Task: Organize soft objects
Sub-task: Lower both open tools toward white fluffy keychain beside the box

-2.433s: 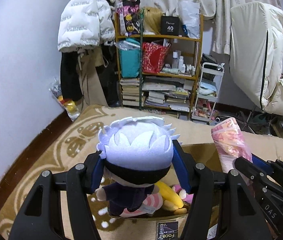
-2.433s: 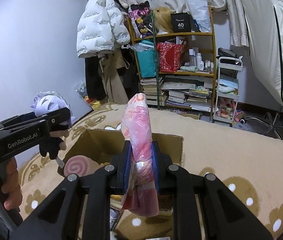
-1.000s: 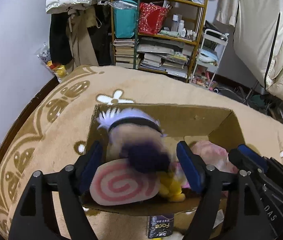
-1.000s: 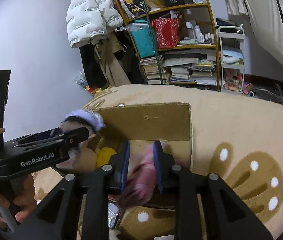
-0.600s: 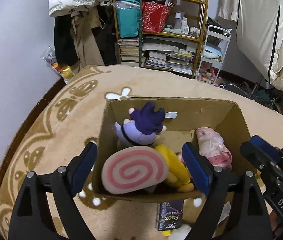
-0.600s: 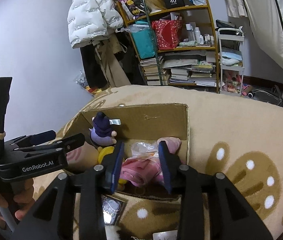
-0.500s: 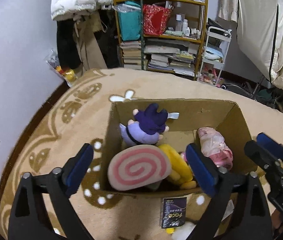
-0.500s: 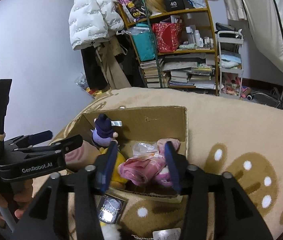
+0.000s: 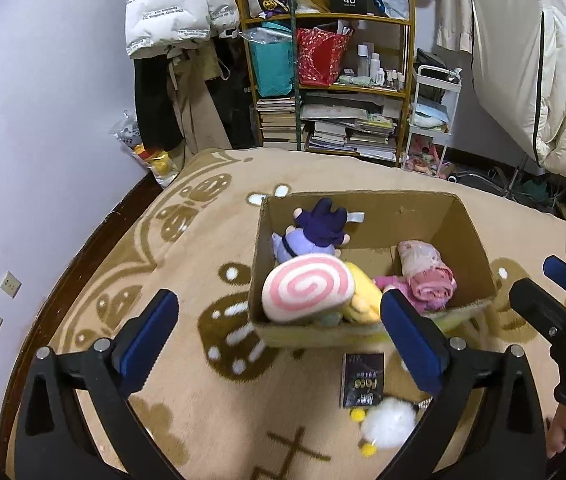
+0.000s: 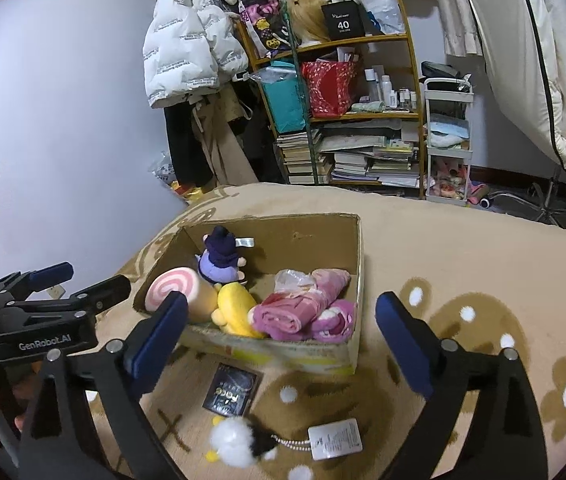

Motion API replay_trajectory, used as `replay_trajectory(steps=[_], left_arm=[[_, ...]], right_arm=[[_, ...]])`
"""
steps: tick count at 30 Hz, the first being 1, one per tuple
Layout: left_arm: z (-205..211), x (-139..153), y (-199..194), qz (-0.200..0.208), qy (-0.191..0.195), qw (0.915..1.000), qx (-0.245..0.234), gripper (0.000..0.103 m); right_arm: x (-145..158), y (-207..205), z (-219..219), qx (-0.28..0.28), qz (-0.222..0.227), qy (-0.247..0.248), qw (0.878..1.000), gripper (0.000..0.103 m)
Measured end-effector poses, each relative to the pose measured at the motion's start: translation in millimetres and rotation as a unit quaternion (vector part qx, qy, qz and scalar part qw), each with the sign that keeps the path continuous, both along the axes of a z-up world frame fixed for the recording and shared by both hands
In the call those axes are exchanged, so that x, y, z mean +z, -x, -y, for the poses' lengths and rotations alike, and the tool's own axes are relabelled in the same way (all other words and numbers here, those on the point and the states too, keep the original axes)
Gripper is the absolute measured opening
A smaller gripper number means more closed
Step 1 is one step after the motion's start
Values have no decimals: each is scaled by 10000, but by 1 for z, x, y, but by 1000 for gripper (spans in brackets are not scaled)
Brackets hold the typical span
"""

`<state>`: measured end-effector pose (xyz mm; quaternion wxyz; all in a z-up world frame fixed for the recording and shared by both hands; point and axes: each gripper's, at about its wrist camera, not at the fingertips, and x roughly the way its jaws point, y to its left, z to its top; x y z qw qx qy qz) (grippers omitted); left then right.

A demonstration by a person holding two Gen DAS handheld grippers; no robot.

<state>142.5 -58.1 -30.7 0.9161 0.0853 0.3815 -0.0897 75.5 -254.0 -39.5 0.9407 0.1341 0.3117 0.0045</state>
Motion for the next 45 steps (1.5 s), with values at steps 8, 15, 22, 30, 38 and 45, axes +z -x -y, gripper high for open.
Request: replay_trajectory(steps=[8, 15, 22, 30, 38, 45], left_arm=[[-10, 6, 29, -58, 7, 10000, -56, 100], [-13, 2, 49, -187, -114, 9996, -168, 100], [-19, -7, 56, -316, -106, 9993, -159, 100], [-19, -30, 39, -620, -43, 9979, -204, 100], [-12, -63, 14, -1029, 77, 9940, -355, 100], [-3, -89, -7, -1379, 31, 9896, -417, 100]], right_arm=[[6, 28, -13, 30, 9, 139, 9999, 101], [4, 43, -23, 116, 13, 243, 9996, 101], [-5, 49, -36, 192, -82, 333, 9992, 101], [-25, 43, -42, 234, -390, 463, 9979, 101], [-56, 26, -41, 277, -875, 437, 9948, 101], [-88, 7, -44, 352, -1307, 301, 9903, 101]])
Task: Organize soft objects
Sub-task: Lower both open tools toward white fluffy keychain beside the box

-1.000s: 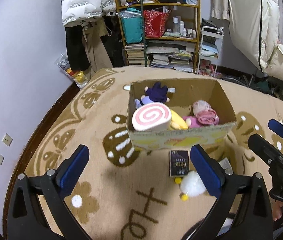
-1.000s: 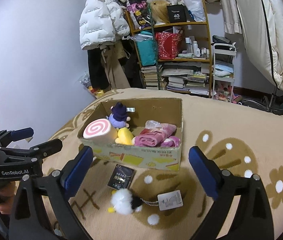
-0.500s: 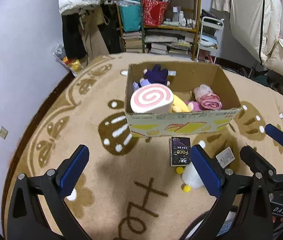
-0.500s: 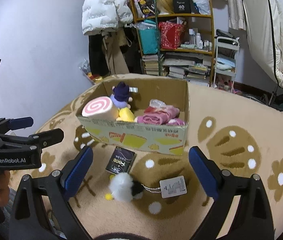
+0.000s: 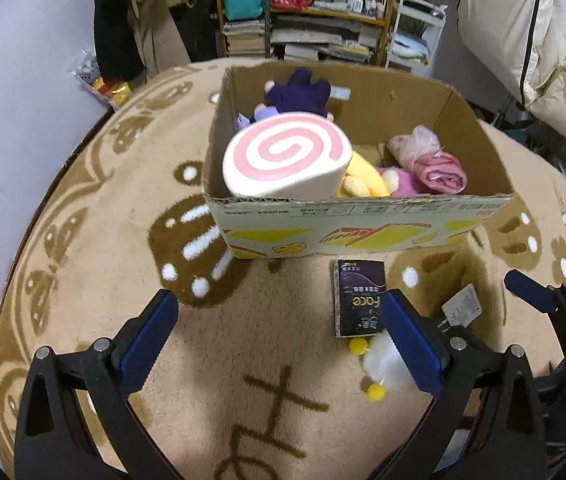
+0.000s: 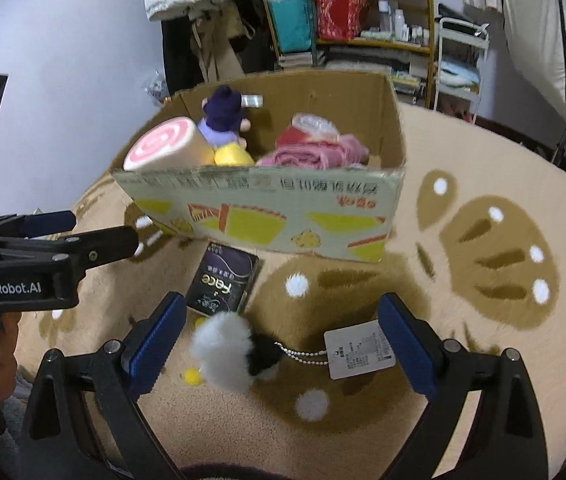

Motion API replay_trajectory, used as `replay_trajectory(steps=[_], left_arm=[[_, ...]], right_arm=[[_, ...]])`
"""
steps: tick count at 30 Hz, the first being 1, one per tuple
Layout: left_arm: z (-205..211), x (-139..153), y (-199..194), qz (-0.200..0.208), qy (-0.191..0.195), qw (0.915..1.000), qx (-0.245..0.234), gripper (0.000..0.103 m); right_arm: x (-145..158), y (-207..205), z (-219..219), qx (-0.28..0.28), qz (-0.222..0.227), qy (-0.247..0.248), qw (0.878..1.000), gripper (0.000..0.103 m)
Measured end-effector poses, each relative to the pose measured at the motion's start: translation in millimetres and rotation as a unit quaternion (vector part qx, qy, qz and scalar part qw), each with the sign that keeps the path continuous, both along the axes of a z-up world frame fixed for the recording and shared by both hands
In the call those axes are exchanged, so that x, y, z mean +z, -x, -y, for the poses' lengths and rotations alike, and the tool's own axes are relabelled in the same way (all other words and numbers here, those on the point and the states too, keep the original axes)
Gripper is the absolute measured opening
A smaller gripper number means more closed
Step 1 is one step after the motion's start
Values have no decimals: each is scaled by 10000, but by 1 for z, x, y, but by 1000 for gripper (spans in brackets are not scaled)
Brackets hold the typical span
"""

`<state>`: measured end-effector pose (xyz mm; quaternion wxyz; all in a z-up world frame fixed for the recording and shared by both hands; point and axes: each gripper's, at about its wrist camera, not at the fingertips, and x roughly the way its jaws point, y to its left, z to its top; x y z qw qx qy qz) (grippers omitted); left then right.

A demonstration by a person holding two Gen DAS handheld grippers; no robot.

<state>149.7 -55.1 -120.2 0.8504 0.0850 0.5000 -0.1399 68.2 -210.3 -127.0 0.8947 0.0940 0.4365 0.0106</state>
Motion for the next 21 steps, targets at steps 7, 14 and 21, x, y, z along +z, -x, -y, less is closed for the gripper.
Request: replay_trajectory(steps=[7, 14, 21], left_arm=[[9, -24, -15, -307, -65, 9994, -108, 100], [21, -46, -23, -612, -103, 9974, -361, 100], [33, -66, -27, -898, -110, 9940, -616, 100]], right_arm=[[-22, -13, -3, 65, -306, -65, 9995, 101], [-41, -21, -6, 157, -596, -166, 9980, 101], [-56, -26, -9, 209, -855, -298, 9957, 98]])
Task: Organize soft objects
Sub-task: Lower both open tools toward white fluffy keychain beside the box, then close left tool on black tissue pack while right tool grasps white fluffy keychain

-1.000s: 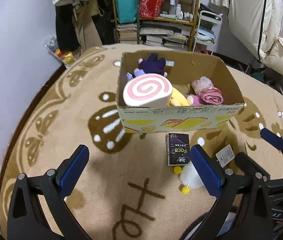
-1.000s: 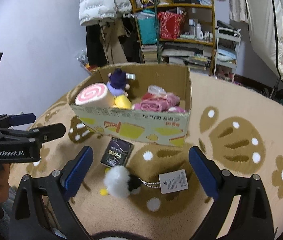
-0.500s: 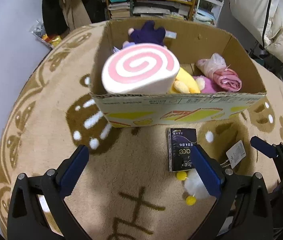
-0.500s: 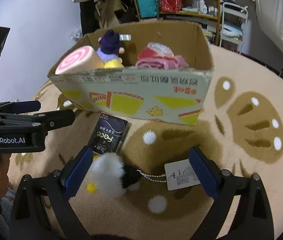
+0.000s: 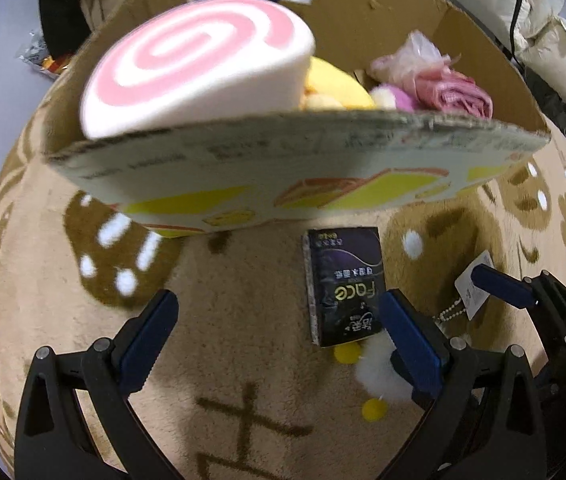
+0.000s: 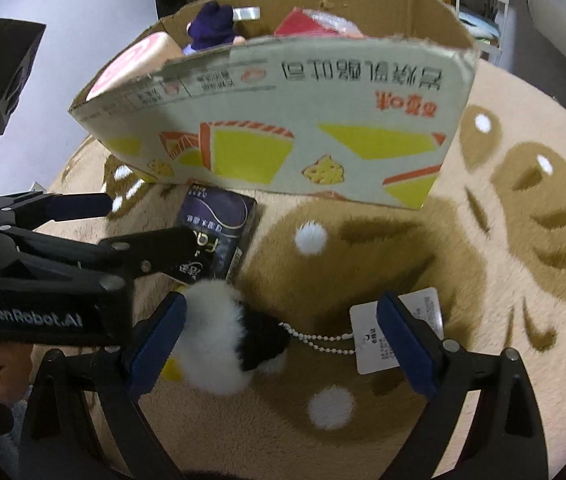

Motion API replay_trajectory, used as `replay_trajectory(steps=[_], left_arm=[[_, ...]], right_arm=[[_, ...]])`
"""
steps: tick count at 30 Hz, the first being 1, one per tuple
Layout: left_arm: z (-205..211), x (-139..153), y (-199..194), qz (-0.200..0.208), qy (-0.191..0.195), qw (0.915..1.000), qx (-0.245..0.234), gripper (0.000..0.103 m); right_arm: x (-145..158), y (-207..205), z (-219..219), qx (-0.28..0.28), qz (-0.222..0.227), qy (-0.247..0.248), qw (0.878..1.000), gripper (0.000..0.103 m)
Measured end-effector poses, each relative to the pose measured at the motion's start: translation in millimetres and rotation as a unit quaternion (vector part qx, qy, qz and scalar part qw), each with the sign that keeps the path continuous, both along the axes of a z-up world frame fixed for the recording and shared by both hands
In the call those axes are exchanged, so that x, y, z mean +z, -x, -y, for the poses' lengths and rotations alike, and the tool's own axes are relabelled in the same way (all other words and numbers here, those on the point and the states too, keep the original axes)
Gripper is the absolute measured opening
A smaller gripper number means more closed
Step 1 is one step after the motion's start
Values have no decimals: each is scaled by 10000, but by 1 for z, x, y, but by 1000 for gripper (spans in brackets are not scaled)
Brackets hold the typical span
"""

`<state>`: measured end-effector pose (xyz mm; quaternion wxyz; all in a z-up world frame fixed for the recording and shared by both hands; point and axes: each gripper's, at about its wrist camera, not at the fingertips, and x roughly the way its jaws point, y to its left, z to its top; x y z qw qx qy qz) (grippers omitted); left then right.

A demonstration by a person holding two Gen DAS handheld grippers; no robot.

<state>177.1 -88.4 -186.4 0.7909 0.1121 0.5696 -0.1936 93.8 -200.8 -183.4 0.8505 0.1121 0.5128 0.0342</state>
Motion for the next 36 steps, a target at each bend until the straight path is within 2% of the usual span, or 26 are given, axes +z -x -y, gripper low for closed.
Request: replay_trajectory(steps=[5, 10, 20, 25, 30, 32, 35, 36], left_arm=[[8, -12, -5, -207, 97, 9997, -105, 100], [14, -23, -14, -277, 36, 9995, -170, 100], [42, -36, -15, -213, -176, 9995, -129, 100], [39, -38, -9, -167, -199, 9996, -97, 98], [24, -40, -8, -127, -276, 9995, -64, 90], [20, -39, -9, -125, -268, 9996, -38, 86], [14, -41, -11, -94, -267, 9996, -9, 82], [13, -40, -12, -80, -263, 9996, -1, 81]], right_arm=[[-9, -4, -6, 60, -140, -9, 9999, 95], [-13, -7, -14, 198, -172, 94, 9996, 91], [-15, -8, -18, 258, -208, 209, 9992, 91], [-18, -11, -27, 307, -232, 323, 9987, 90], [-19, -4, -27, 281, -245, 365, 9986, 83], [-18, -2, -24, 259, -263, 452, 9983, 76], [-19, 1, -20, 211, -272, 488, 9982, 71], [-19, 1, -18, 188, -275, 489, 9982, 65]])
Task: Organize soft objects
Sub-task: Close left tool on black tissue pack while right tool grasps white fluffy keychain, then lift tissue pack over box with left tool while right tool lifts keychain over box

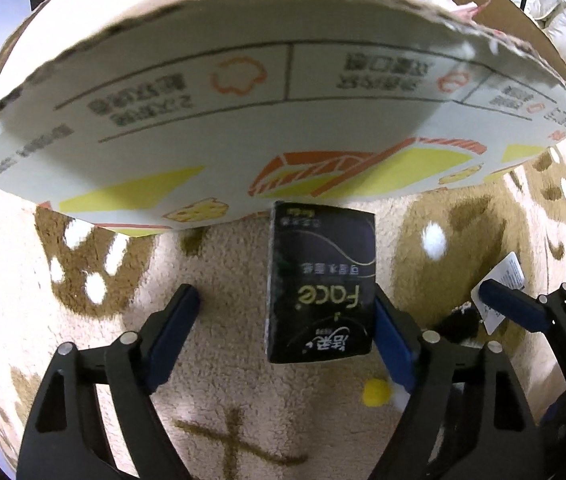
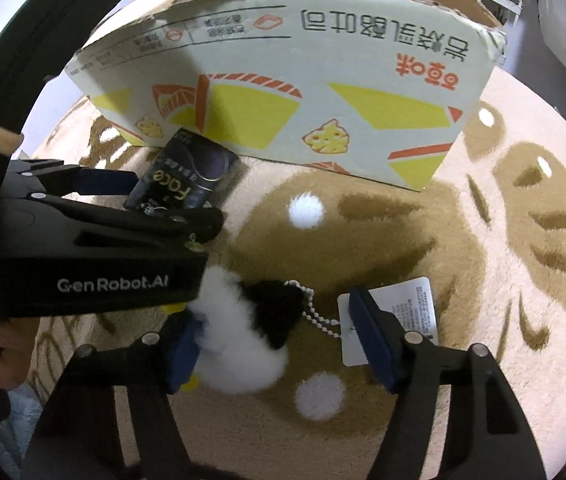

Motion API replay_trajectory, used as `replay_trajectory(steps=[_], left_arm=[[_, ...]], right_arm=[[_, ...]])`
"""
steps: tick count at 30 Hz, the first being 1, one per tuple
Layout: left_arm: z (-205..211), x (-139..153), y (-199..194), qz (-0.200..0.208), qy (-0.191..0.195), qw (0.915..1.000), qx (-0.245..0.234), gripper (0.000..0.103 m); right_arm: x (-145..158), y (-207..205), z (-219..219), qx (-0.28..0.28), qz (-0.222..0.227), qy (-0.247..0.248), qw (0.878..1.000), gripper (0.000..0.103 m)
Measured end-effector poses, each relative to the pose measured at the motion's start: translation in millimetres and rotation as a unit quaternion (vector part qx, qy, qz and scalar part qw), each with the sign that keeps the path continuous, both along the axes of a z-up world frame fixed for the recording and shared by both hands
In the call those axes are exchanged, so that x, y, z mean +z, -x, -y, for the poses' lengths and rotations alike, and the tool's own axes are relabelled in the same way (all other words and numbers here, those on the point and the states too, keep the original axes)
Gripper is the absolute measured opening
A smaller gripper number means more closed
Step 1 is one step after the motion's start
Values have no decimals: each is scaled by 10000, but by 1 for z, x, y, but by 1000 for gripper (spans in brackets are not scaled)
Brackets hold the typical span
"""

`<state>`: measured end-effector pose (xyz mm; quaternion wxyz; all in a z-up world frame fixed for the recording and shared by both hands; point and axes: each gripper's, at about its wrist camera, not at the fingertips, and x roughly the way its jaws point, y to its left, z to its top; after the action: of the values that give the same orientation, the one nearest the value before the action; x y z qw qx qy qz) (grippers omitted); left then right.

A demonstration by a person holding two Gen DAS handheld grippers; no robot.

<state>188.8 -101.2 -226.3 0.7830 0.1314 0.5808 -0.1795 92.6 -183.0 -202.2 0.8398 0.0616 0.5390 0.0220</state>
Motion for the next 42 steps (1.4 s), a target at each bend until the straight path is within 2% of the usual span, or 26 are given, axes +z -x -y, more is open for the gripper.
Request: replay_trajectory(steps=[5, 7, 13, 29, 37, 42], left_arm=[[0, 12, 2, 46, 14, 10000, 18, 73], [-1, 14, 2, 62, 28, 10000, 16, 69], [-10, 25, 2, 84, 132, 9999, -54, 47], [-20, 45, 17, 218, 77, 9997, 70, 46], [-31, 65, 44, 468, 87, 9987, 175, 46], [-42, 82, 59, 647, 155, 9973, 314, 46]], right_arm=[[1, 3, 15, -188, 1, -37, 9998, 45], [1, 5, 21, -254, 10, -155, 9996, 44], [3, 7, 29, -289, 24, -222, 9993, 41], [19, 12, 41, -439, 97, -277, 9986, 38], [28, 18, 53, -637, 270, -428, 9967, 36], [44, 26, 61, -731, 619, -476, 9943, 35]])
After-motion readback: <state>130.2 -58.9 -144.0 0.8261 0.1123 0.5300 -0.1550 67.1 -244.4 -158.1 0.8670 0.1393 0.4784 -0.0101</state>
